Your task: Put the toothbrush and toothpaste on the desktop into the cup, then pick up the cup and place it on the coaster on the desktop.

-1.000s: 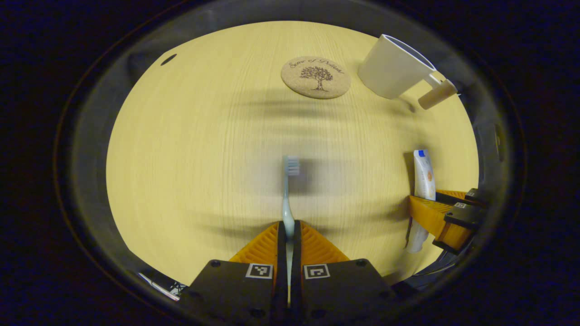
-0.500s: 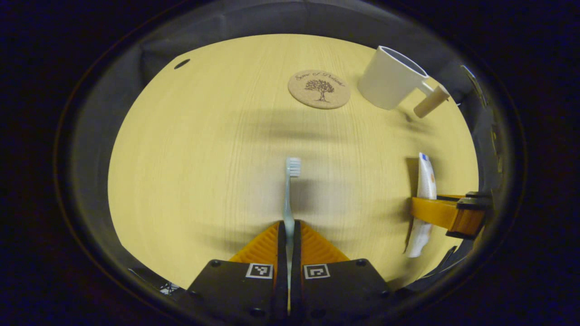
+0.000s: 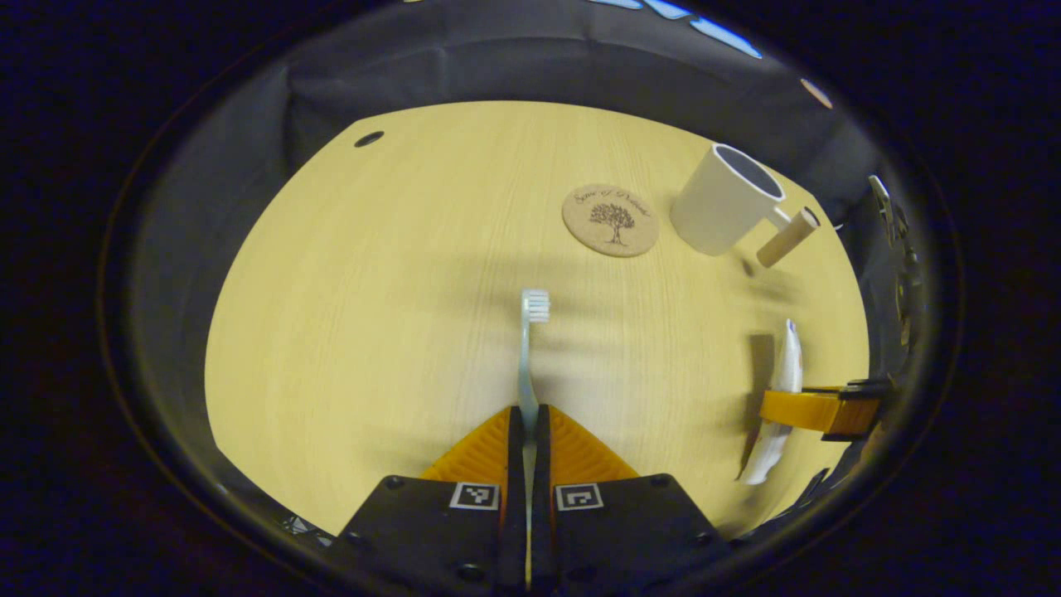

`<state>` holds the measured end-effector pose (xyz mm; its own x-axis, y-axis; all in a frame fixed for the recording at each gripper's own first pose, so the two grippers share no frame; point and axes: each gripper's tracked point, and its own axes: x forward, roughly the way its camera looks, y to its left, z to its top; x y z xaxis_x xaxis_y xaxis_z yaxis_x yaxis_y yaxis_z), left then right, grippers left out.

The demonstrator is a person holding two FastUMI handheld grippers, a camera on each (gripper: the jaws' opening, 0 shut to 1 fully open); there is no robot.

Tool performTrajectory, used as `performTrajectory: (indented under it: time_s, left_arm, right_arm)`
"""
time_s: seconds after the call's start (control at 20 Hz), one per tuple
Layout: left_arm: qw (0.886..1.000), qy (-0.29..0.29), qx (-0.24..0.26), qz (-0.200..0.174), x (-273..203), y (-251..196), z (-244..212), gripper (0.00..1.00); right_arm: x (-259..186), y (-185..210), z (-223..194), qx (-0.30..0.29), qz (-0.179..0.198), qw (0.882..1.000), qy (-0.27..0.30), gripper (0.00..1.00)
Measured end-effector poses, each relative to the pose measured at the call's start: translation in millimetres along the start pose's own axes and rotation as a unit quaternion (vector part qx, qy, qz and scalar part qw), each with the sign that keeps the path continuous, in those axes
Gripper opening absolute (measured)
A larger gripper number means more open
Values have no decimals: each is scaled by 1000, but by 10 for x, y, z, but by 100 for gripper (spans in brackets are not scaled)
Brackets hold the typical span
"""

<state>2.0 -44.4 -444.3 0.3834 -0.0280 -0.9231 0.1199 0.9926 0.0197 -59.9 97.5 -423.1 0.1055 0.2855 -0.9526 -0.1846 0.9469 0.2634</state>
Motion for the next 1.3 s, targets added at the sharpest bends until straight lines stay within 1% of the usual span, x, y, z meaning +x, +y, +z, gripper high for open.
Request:
performTrajectory:
  time_s: [0.15,0.35,0.45,0.5,0.55,0.8,1.05,1.15,1.2,1.3]
  left_arm:
    - [1000,-21,8,-5,-107,-8,105,11]
    - [998,-66,17,-18,-263,-52,341,11]
    - [995,-93,23,-20,-382,-43,484,11]
    - [994,-107,22,-24,-451,-43,554,8]
    - [992,-122,20,-30,-508,-85,635,11]
    - [984,-171,23,-45,-752,-187,933,11]
    - [974,-217,32,-56,-940,-306,1205,11]
    - [969,-236,35,-60,-1008,-352,1320,9]
    - [967,-245,38,-63,-1048,-361,1347,11]
    - [962,-262,44,-68,-1136,-403,1434,10]
  right_arm:
    - [-107,32,57,3,11,1000,-19,30]
    - [-314,-7,189,0,19,999,-48,30]
    - [-439,-5,251,-5,23,997,-73,30]
    - [-510,2,300,-4,26,996,-87,30]
    - [-542,15,350,-3,30,994,-102,30]
    - [-875,40,550,-22,32,988,-148,30]
    - [-1117,96,784,-24,49,979,-195,30]
    - [-1211,76,874,-28,47,975,-215,30]
    - [-1276,56,936,-29,46,972,-227,30]
    - [-1426,33,1074,-31,44,966,-254,30]
